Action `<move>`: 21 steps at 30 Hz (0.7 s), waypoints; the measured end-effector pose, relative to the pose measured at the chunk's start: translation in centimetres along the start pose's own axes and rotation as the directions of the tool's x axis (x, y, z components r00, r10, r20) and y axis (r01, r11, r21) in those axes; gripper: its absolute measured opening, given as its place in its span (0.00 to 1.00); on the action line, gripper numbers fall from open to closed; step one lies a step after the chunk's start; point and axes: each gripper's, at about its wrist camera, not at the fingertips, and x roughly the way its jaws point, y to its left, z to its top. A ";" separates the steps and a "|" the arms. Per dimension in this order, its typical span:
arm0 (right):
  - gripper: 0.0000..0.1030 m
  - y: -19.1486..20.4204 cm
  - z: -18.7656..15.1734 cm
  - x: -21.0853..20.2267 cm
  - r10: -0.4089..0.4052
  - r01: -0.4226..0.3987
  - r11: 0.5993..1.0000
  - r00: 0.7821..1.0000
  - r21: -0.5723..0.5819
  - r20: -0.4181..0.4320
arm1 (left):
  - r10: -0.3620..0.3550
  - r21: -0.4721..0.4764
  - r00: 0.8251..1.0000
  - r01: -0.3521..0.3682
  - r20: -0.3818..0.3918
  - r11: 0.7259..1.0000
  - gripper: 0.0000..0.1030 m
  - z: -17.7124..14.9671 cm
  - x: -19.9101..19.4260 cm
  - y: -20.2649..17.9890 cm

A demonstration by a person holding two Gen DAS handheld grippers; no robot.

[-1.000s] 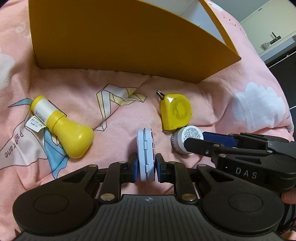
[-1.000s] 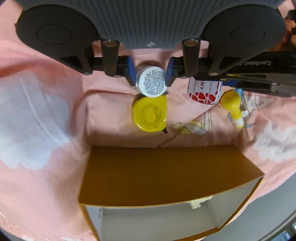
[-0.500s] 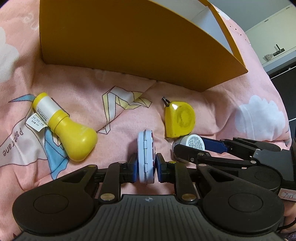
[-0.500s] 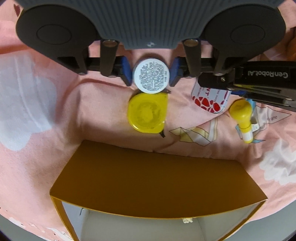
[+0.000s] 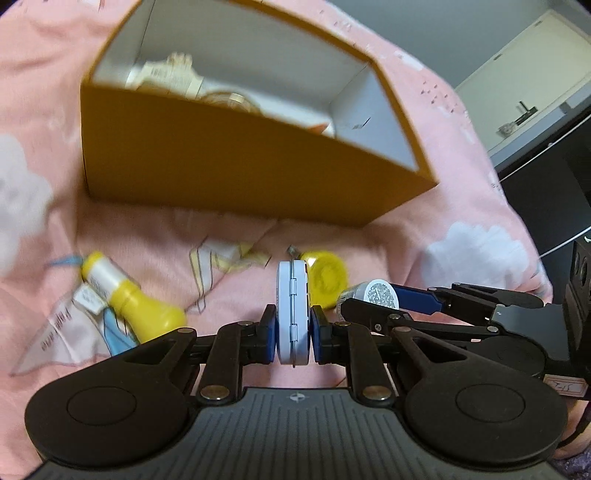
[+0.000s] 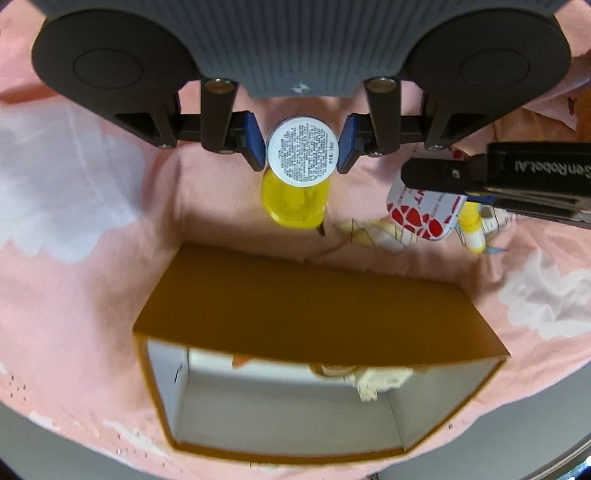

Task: Organize rigid objects
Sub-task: 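Carry the mint tin and white jar over the orange box and lower them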

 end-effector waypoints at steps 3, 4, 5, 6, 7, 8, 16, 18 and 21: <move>0.41 0.1 0.6 -1.4 -0.001 0.002 1.000 0.999 -0.028 0.045 | 0.016 0.043 0.999 -0.017 0.036 0.999 0.20 0.7 -1.3 -0.8; 0.41 0.2 0.8 -1.9 -0.003 0.005 0.999 0.998 -0.043 0.061 | 0.015 0.056 0.999 -0.018 0.052 0.998 0.20 1.0 -1.7 -1.0; 0.41 0.3 1.0 -2.3 -0.004 0.008 0.998 0.997 -0.056 0.076 | 0.010 0.062 0.998 -0.014 0.067 0.998 0.20 1.3 -2.3 -1.2; 0.41 0.5 1.3 -2.8 -0.004 0.011 0.997 0.996 -0.071 0.093 | 0.004 0.064 0.997 -0.009 0.080 0.998 0.20 1.6 -2.7 -1.4; 0.41 0.6 1.5 -3.1 -0.005 0.014 0.996 0.994 -0.086 0.107 | -0.003 0.065 0.995 -0.003 0.097 0.998 0.20 2.0 -3.3 -1.4; 0.41 0.8 1.8 -3.6 -0.004 0.017 0.994 0.993 -0.103 0.120 | -0.006 0.069 0.994 -0.002 0.112 0.998 0.20 2.3 -3.6 -1.6; 0.41 0.8 6.2 -7.3 0.050 -0.006 0.984 0.969 -0.178 0.244 | -0.009 0.033 0.971 0.001 0.238 0.999 0.20 6.1 -6.9 -1.0; 0.41 0.6 7.5 -7.5 0.060 -0.013 0.984 0.964 -0.178 0.260 | -0.013 0.032 0.967 0.005 0.255 0.999 0.20 7.1 -7.0 -1.0; 0.41 0.2 9.4 -7.1 0.073 -0.027 0.984 0.961 -0.174 0.266 | -0.015 0.032 0.965 0.007 0.263 0.999 0.20 8.6 -6.4 -1.2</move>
